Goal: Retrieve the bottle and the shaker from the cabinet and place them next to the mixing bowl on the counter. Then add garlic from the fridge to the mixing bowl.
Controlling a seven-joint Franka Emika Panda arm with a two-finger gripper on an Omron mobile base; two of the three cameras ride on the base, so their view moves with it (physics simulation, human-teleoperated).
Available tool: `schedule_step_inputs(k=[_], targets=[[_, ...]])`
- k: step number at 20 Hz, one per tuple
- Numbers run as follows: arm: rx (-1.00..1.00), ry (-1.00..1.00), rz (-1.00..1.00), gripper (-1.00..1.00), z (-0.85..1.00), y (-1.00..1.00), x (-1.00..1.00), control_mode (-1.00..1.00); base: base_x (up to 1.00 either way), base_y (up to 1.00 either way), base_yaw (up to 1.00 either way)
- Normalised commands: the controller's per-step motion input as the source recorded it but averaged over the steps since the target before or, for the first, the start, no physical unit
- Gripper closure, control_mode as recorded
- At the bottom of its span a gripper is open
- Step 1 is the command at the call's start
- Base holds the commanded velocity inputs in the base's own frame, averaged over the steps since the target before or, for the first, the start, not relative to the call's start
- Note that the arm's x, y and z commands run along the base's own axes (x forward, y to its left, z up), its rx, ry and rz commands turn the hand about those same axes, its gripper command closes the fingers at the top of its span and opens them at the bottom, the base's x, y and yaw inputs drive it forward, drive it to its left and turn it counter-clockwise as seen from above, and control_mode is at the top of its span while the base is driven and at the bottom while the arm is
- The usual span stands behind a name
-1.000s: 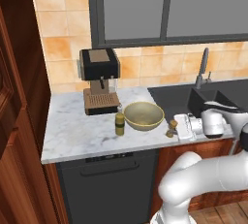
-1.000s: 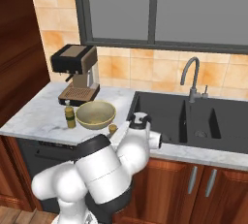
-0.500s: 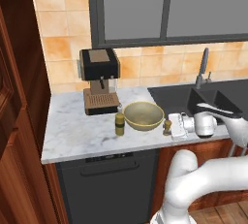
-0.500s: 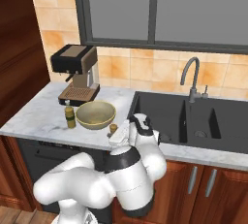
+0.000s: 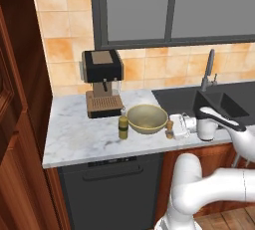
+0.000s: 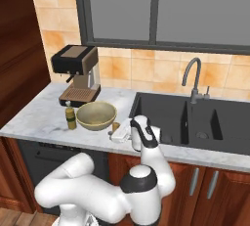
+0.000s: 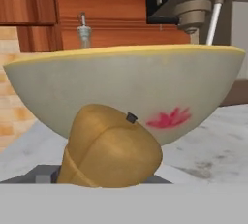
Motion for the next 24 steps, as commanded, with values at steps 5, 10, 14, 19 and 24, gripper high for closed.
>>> schedule_step_inputs(k=[5,10,14,19,24], targets=[[0.00,-0.22,0.00,1.00,-0.34,-0.44,-0.08,-1.00,0.00,0.00,0.00],[0.00,-0.18,0.00,1.00,-0.06,-0.05,-0.05,-1.00,0.00,0.00,0.00],[0.00,-0.07,0.00,-1.00,0.00,0.00,0.00,-1.00,0.00,0.00,0.00],[0.00,-0.05,0.00,-1.00,0.00,0.00,0.00,-1.00,0.00,0.00,0.00],[0.00,0.00,0.00,-1.00,0.00,-0.05,0.00,-1.00,0.00,0.00,0.00]])
